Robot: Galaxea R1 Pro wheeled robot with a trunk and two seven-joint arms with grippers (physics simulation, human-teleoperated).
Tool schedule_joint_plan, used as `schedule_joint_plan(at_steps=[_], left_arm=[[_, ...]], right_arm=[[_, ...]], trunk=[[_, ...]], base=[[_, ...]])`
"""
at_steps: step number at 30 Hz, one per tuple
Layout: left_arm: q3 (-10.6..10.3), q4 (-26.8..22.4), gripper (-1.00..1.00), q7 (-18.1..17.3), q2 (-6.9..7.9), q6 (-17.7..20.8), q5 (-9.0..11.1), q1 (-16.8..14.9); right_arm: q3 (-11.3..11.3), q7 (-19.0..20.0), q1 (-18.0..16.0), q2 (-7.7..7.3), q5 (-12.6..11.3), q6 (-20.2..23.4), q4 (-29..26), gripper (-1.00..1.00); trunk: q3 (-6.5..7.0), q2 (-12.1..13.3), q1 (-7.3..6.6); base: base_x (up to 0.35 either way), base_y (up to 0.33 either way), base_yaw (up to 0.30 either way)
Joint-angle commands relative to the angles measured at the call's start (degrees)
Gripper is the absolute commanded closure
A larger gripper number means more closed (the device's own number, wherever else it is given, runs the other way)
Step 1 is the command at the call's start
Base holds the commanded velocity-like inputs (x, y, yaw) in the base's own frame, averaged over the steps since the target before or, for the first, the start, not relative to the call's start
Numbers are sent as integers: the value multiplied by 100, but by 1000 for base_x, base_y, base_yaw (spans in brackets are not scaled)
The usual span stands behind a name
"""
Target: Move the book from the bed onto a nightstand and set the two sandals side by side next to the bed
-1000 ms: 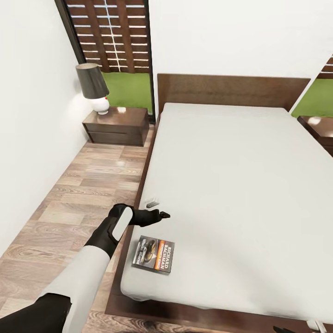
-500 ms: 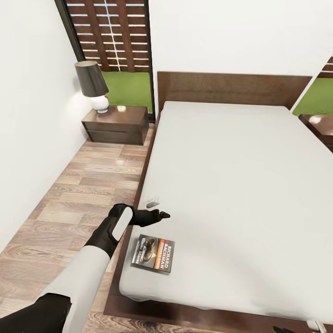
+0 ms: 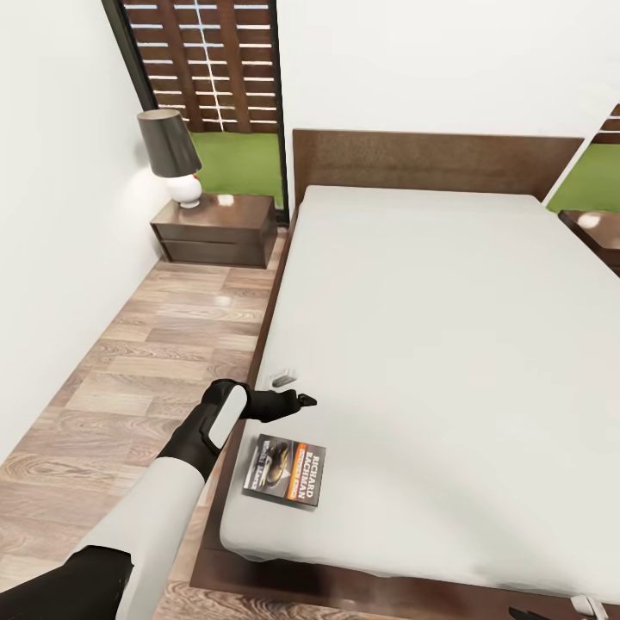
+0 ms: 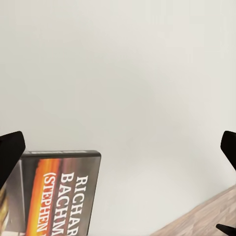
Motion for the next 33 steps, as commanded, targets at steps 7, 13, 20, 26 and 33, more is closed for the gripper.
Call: schedule_joint_plan(at_steps=[7,13,20,26,33], left_arm=[[5,-3,-100,-42,-1,17,-42,-3],[5,-3,-100,-42,-1,17,-38,-3],[5,-3,-100,-42,-4,17,-40,-3],[5,-3,-100,-42,-2,17,-38,-3],[5,-3,-100,-42,-3,17,-41,-3]], right_arm=[[48,14,-4,-1,-43,-16,4,-100],[48,14,-4,-1,-43,-16,3,-100],[48,14,-4,-1,-43,-16,3,-100],[48,14,-4,-1,-43,-16,4,-100],[48,14,-4,-1,-43,-16,3,-100]], trunk=[[-4,-2,0],[-4,-2,0],[-75,-163,88],[-165,-363,198],[-165,-363,198]], base=[[0,0,0],[0,0,0],[0,0,0],[0,0,0],[0,0,0]])
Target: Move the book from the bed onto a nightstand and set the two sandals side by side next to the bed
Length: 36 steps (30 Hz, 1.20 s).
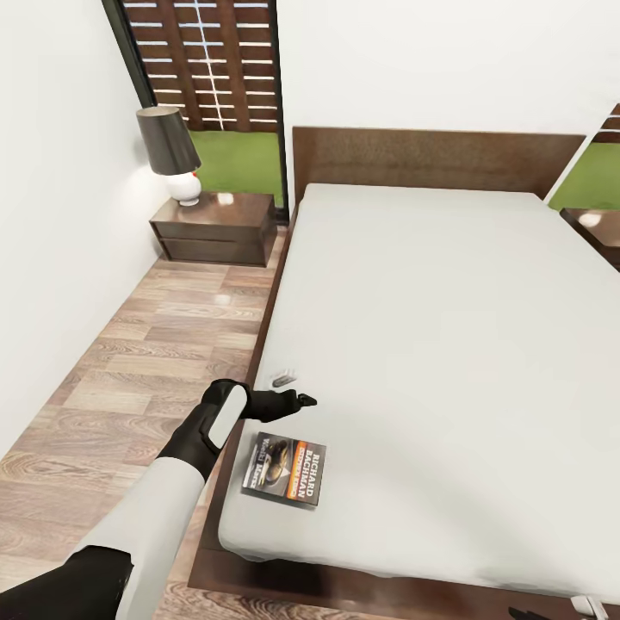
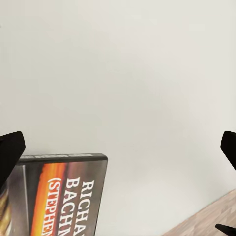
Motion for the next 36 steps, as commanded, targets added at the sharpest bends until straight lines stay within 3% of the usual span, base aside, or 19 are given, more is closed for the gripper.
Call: schedule_joint_plan(at_steps=[1,4,16,33,36], left_arm=[[4,-3,-100,-42,-2,17,-45,-3],[4,-3,-100,-42,-1,17,-44,-3],[4,-3,-100,-42,-2,17,-44,-3],[4,-3,-100,-42,-1,17,-41,-3],[4,-3,-100,-42,1,17,-42,-3]], right_arm=[[49,14,-4,-1,-43,-16,3,-100],[49,14,-4,-1,-43,-16,5,-100],[49,14,-4,-1,-43,-16,5,-100],[49,14,-4,-1,-43,-16,5,-100],[49,14,-4,-1,-43,-16,5,-100]], trunk=[[-4,-2,0],[-4,-2,0],[-219,-483,263],[-219,-483,263],[-273,-604,329]], base=[[0,0,0],[0,0,0],[0,0,0],[0,0,0],[0,0,0]])
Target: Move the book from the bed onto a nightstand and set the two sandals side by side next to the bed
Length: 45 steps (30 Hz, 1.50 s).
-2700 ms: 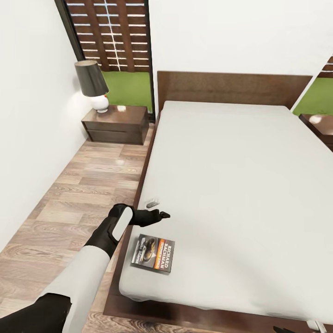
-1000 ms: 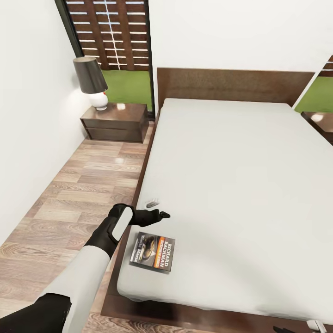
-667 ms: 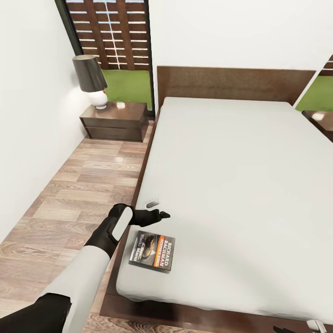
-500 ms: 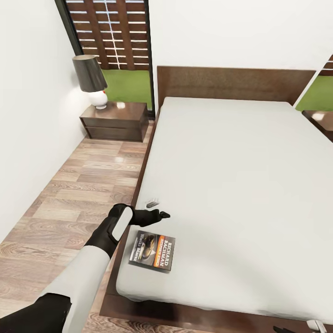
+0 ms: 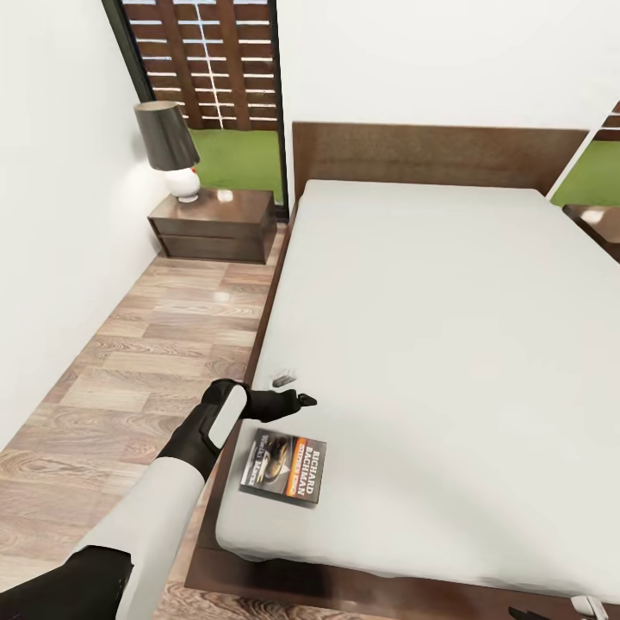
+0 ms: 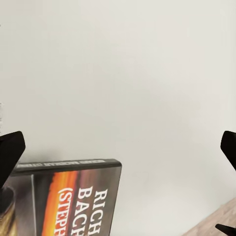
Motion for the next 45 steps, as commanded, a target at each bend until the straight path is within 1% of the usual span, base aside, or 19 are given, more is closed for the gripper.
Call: schedule_joint_plan(at_steps=[1,6,21,33,45], left_arm=[[4,-3,-100,-42,1,17,-44,-3],[4,-3,-100,-42,1,18,-44,-3],[4,-3,-100,-42,4,20,-38,-3],[4,-3,-100,-42,4,24,-38,-3],[4,-3,-100,-42,3,20,-38,-3]], right_arm=[[47,14,-4,-1,-43,-16,4,-100],[47,14,-4,-1,-43,-16,4,-100],[47,14,-4,-1,-43,-16,3,-100],[46,14,-4,-1,-43,-16,4,-100],[47,14,-4,-1,-43,-16,2,-100]], trunk=[[-22,-43,22],[-112,-244,132],[-112,-244,132],[-327,-725,396],[-327,-725,396]], base=[[0,0,0],[0,0,0],[0,0,0],[0,0,0],[0,0,0]])
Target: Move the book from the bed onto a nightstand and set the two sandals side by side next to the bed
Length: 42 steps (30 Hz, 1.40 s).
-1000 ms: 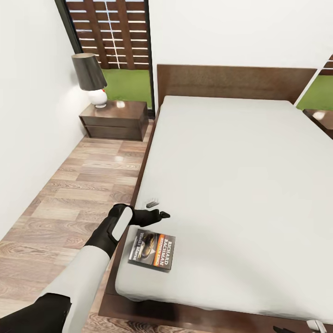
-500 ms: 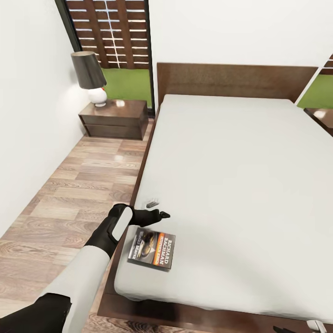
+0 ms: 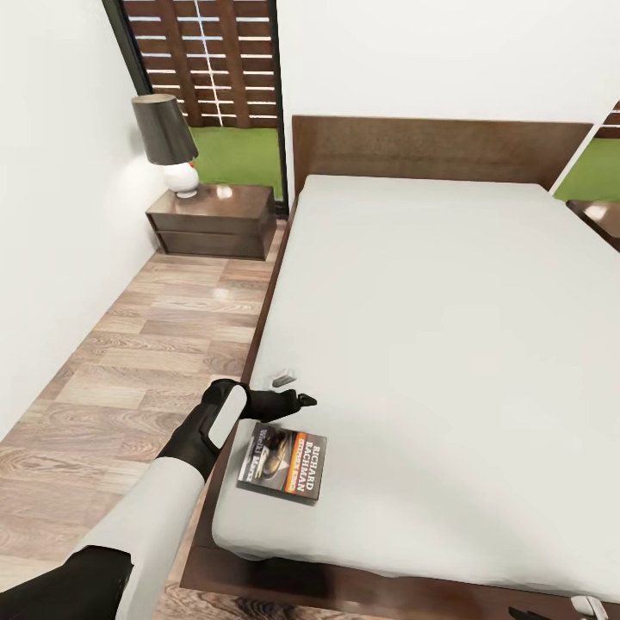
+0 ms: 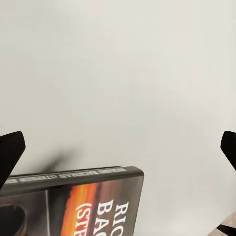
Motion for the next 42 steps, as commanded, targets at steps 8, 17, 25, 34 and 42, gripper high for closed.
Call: schedule_joint_plan(at_steps=[8,17,25,34,42], left_arm=[[4,-3,-100,-42,-1,18,-52,-3],[4,-3,-100,-42,-2,19,-46,-3],[4,-3,-100,-42,-2,21,-45,-3],[4,-3,-100,-42,-1,21,-45,-3],[4,-3,-100,-42,-1,21,-49,-3]], right_arm=[[47,14,-4,-1,-43,-16,5,-100],[48,14,-4,-1,-43,-16,6,-100],[48,14,-4,-1,-43,-16,6,-100],[46,14,-4,-1,-43,-16,6,-100],[48,14,-4,-1,-43,-16,5,-100]], trunk=[[-147,-323,175],[-165,-363,197],[-309,-684,373],[-345,-764,417],[-345,-764,417]], base=[[0,0,0],[0,0,0],[0,0,0],[0,0,0],[0,0,0]])
